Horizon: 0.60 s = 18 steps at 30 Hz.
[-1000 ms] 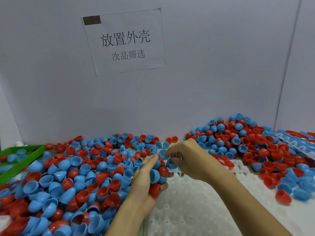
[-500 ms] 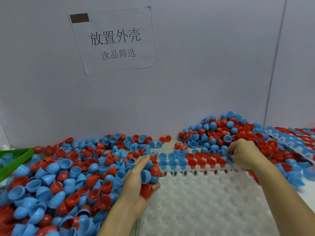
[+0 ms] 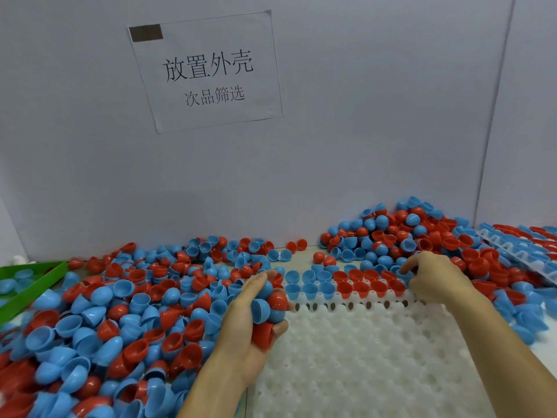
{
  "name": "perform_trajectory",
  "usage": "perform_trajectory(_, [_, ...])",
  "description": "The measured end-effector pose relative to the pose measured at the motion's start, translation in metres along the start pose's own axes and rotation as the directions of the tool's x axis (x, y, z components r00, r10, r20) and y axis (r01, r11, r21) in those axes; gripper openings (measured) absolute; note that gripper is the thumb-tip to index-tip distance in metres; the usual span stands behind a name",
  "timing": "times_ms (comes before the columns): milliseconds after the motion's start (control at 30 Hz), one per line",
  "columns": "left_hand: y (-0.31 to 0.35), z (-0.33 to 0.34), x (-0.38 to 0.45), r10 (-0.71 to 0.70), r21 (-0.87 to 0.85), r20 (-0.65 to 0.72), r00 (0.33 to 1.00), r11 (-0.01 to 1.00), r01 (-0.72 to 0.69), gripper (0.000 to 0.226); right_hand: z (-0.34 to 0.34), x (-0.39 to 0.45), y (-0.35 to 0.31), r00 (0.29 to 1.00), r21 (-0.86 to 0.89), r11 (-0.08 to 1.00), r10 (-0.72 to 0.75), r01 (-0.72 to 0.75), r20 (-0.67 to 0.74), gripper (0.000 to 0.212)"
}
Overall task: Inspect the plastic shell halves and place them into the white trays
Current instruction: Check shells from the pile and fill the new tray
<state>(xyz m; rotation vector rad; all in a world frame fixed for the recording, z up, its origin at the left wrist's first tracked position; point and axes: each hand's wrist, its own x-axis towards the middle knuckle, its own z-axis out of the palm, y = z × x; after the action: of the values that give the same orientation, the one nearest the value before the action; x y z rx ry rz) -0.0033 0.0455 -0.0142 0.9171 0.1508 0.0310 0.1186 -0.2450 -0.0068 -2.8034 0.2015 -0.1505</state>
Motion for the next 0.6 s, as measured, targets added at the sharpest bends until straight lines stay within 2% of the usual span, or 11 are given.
perform_trajectory(100, [0.002, 0.001, -0.001, 0.006, -0.031, 0.001, 1.000, 0.999, -0.006, 0.019, -0.012, -0.003, -0.008, 0.998, -0.010, 0.998, -0.057, 0.057, -0.015, 0.045])
perform_trajectory(200, [0.003, 0.001, -0.001, 0.010, -0.036, -0.014, 1.000, 0.999, -0.011, 0.018, -0.032, -0.013, -0.036, 0.965, 0.061, 0.963, -0.260, 0.262, -0.034, 0.039])
perform_trajectory(267, [0.003, 0.001, -0.002, 0.008, -0.044, -0.025, 1.000, 0.999, -0.009, 0.020, -0.042, -0.032, -0.067, 0.898, 0.165, 0.884, -0.439, 0.437, -0.026, 0.034])
perform_trajectory(333, [0.002, 0.002, -0.002, 0.004, -0.056, -0.047, 0.999, 0.998, -0.006, 0.023, -0.048, -0.060, -0.102, 0.786, 0.293, 0.761, -0.616, 0.579, 0.045, 0.032])
perform_trajectory(433, [0.001, 0.001, -0.001, 0.004, -0.046, -0.088, 0.996, 0.999, -0.008, 0.028, -0.038, -0.099, -0.145, 0.618, 0.407, 0.619, -0.771, 0.671, 0.154, 0.040])
perform_trajectory(500, [0.002, 0.000, -0.001, -0.009, -0.057, -0.091, 0.996, 0.998, 0.004, 0.031, -0.022, -0.113, -0.161, 0.570, 0.385, 0.572, -0.811, 0.725, 0.132, 0.045])
perform_trajectory(600, [0.003, 0.002, -0.003, 0.000, -0.114, -0.062, 0.998, 0.993, -0.007, 0.048, -0.005, -0.118, -0.170, 0.596, 0.439, 0.537, -0.803, 0.721, 0.004, 0.031])
